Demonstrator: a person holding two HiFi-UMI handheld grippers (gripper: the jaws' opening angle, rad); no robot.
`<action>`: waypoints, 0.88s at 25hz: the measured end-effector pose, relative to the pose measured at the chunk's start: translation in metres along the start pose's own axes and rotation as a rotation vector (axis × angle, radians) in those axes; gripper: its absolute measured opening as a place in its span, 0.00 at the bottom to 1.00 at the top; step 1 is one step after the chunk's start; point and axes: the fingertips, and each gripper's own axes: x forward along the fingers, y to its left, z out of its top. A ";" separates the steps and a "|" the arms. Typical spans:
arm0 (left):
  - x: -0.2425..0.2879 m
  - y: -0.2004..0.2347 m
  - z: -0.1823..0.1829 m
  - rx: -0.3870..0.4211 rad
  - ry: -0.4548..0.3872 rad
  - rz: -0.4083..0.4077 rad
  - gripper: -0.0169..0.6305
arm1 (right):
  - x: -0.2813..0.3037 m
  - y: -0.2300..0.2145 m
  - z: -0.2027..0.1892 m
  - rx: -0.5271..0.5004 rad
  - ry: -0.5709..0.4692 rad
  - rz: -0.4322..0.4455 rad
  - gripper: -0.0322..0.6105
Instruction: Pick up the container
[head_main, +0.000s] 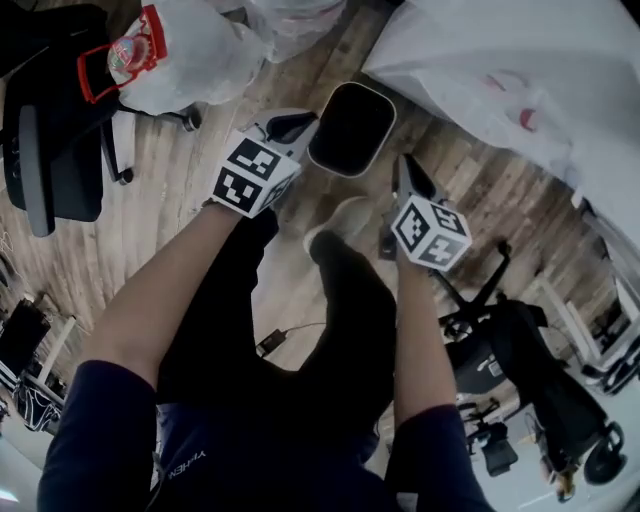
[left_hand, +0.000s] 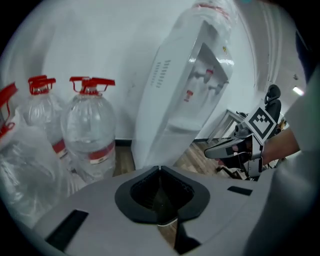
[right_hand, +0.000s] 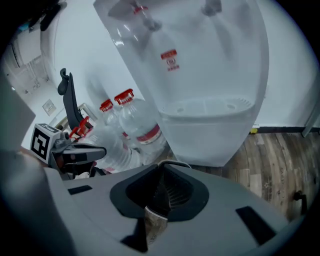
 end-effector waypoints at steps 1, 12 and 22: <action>0.014 0.005 -0.016 -0.001 0.021 0.001 0.09 | 0.016 -0.007 -0.013 0.004 0.022 -0.003 0.13; 0.132 0.040 -0.143 -0.104 0.193 -0.011 0.31 | 0.143 -0.078 -0.104 0.030 0.160 -0.057 0.33; 0.192 0.051 -0.191 -0.129 0.289 -0.050 0.40 | 0.197 -0.103 -0.149 0.042 0.206 -0.089 0.41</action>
